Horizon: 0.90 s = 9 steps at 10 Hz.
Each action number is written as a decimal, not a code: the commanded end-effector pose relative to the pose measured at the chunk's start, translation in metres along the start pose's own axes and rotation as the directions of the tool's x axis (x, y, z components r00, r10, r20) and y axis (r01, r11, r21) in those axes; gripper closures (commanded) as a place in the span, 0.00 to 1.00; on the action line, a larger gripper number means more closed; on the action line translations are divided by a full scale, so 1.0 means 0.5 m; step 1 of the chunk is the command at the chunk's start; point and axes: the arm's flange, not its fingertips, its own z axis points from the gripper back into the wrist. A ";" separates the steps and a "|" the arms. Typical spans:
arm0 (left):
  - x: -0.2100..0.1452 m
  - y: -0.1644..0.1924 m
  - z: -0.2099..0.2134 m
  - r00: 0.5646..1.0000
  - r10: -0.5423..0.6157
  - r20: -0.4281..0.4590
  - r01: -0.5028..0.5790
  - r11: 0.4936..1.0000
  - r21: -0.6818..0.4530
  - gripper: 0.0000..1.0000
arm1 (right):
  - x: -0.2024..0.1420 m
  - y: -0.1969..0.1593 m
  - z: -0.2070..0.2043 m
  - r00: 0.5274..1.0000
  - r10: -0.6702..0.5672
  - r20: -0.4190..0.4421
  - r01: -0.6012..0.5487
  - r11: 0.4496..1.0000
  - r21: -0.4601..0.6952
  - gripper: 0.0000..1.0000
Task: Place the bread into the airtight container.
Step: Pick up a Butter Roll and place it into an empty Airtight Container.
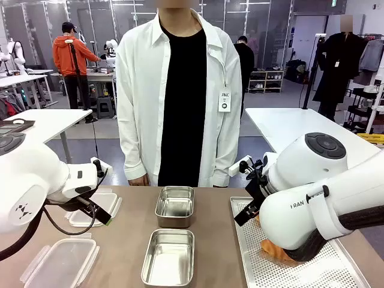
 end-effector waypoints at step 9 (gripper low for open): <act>0.000 0.000 0.000 1.000 0.000 0.000 0.000 1.000 0.000 0.00 | 0.000 0.000 0.000 1.000 0.000 0.000 0.000 1.000 0.000 0.00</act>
